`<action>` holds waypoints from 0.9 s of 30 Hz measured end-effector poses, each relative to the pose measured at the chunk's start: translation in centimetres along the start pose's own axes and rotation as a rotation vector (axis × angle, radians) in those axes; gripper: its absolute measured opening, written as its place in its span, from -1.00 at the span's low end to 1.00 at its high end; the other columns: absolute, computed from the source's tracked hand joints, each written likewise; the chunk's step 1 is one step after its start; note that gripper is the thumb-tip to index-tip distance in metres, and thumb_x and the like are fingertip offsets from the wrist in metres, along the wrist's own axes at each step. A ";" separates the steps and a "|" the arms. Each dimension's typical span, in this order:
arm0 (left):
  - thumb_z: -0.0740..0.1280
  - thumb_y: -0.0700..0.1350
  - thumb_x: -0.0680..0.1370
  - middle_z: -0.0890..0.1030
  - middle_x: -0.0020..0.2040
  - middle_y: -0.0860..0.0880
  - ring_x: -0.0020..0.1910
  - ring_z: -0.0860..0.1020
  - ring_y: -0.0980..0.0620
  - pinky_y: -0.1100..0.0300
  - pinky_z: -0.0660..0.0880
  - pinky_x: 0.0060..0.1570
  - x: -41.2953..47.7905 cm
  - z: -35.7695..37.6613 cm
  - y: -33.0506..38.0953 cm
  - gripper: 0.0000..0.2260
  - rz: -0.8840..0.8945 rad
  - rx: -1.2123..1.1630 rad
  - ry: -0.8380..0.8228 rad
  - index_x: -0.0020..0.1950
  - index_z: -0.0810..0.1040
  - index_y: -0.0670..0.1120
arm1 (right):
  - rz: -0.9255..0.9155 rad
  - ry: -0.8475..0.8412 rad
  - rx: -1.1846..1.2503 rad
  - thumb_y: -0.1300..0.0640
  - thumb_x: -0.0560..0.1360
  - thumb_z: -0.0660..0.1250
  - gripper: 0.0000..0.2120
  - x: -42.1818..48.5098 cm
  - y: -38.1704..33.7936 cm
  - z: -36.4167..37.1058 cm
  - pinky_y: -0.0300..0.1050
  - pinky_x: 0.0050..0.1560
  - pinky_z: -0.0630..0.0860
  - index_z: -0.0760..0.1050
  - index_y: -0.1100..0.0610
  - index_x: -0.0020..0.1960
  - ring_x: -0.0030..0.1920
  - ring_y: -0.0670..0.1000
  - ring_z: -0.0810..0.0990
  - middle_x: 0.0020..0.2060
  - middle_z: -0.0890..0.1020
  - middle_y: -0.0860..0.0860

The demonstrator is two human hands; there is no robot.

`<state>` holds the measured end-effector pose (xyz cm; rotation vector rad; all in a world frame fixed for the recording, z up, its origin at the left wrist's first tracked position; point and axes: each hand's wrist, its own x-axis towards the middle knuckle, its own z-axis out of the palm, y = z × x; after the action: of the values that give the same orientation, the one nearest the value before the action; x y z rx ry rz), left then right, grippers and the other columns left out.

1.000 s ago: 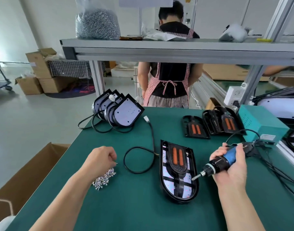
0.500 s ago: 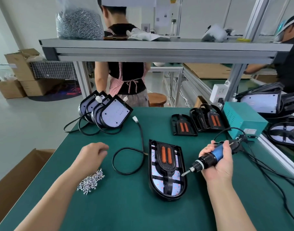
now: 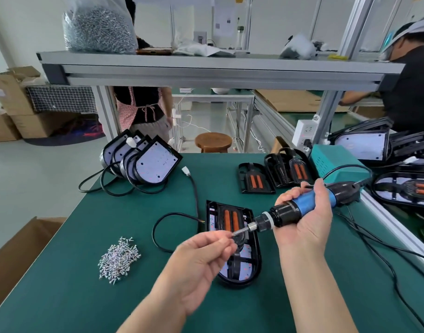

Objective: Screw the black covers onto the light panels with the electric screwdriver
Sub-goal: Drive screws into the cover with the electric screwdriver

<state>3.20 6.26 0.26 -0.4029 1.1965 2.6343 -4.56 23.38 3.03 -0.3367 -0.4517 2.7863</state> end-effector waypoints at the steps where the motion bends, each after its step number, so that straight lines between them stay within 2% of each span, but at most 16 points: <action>1: 0.41 -0.37 0.32 0.65 -0.22 -0.23 -0.28 0.67 -0.02 0.31 0.60 -0.31 0.0 0.2 -0.3 -0.90 -0.018 -0.038 0.004 -0.21 0.70 -0.30 | -0.026 -0.005 -0.019 0.00 0.55 0.45 -0.78 -0.4 0.0 0.2 -0.28 -0.32 0.50 0.47 0.10 -0.06 -0.38 -0.10 0.49 -0.35 0.51 -0.05; 7: 0.43 -0.36 0.30 0.65 -0.23 -0.22 -0.33 0.67 -0.02 0.30 0.59 -0.39 -0.4 0.5 -0.9 -0.92 -0.084 -0.184 0.044 -0.24 0.69 -0.32 | -0.128 -0.027 -0.088 0.03 0.57 0.41 -0.83 -1.8 -0.2 0.4 -0.27 -0.32 0.48 0.48 0.09 -0.06 -0.40 -0.10 0.48 -0.36 0.51 -0.04; 14: 0.45 -0.35 0.32 0.64 -0.23 -0.22 -0.34 0.65 -0.03 0.30 0.59 -0.40 -0.7 0.5 -0.9 -0.92 -0.098 -0.219 0.058 -0.22 0.69 -0.34 | -0.149 -0.018 -0.129 0.04 0.54 0.46 -0.81 -2.2 0.0 0.0 -0.25 -0.32 0.50 0.48 0.09 0.00 -0.38 -0.09 0.49 -0.34 0.53 -0.04; 18: 0.46 -0.32 0.30 0.64 -0.24 -0.21 -0.33 0.65 -0.02 0.31 0.59 -0.36 -0.7 0.7 -1.5 -0.88 0.000 -0.154 0.111 -0.20 0.67 -0.34 | -0.172 -0.019 -0.150 0.06 0.54 0.46 -0.76 -2.5 0.1 0.0 -0.24 -0.31 0.51 0.44 0.10 0.08 -0.38 -0.08 0.48 -0.34 0.52 -0.04; 22: 0.47 -0.24 0.32 0.64 -0.22 -0.15 -0.26 0.65 0.01 0.33 0.59 -0.23 -0.8 1.0 -2.3 -0.94 0.164 -0.057 0.156 -0.27 0.70 -0.23 | -0.239 0.006 -0.197 0.06 0.55 0.45 -0.72 -2.9 0.3 0.1 -0.21 -0.29 0.53 0.43 0.11 0.15 -0.38 -0.06 0.48 -0.33 0.52 -0.03; 27: 0.46 -0.25 0.33 0.63 -0.21 -0.17 -0.27 0.65 0.02 0.33 0.59 -0.25 -0.9 1.5 -2.6 -0.93 0.171 -0.105 0.148 -0.26 0.70 -0.25 | -0.297 0.062 -0.225 0.12 0.55 0.44 -0.79 -3.0 0.4 0.4 -0.18 -0.29 0.55 0.48 0.08 0.13 -0.39 -0.04 0.50 -0.34 0.53 -0.02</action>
<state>4.64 9.00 -0.37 -0.5458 1.1872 2.8671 -1.98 21.94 3.85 -0.3703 -0.7375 2.4357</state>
